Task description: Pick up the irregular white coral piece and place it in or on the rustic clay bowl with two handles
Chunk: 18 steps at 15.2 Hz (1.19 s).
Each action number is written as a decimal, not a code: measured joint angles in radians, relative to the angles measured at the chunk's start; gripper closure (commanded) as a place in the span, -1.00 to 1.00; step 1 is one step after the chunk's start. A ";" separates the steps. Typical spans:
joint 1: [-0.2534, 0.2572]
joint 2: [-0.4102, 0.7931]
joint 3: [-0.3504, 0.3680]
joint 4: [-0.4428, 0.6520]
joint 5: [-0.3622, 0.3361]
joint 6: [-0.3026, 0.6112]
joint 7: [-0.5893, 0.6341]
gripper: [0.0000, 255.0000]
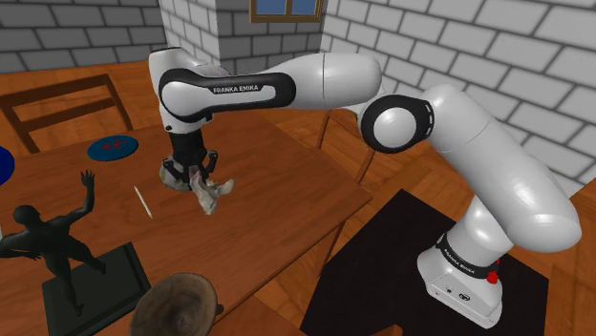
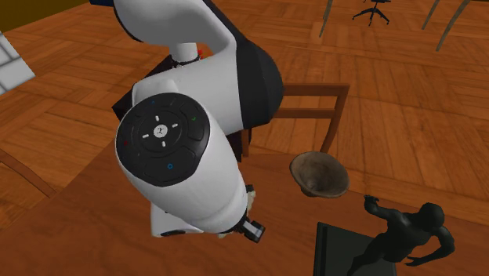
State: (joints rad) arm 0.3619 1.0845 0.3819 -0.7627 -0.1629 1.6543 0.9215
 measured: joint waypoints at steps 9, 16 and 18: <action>0.018 -0.069 0.014 -0.035 0.009 -0.031 0.042 1.00; 0.080 -0.181 0.049 -0.233 0.024 0.068 0.167 1.00; 0.108 -0.188 0.055 -0.239 0.025 0.072 0.202 1.00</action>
State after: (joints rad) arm 0.4702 0.8967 0.4369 -1.0016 -0.1374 1.7268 1.1237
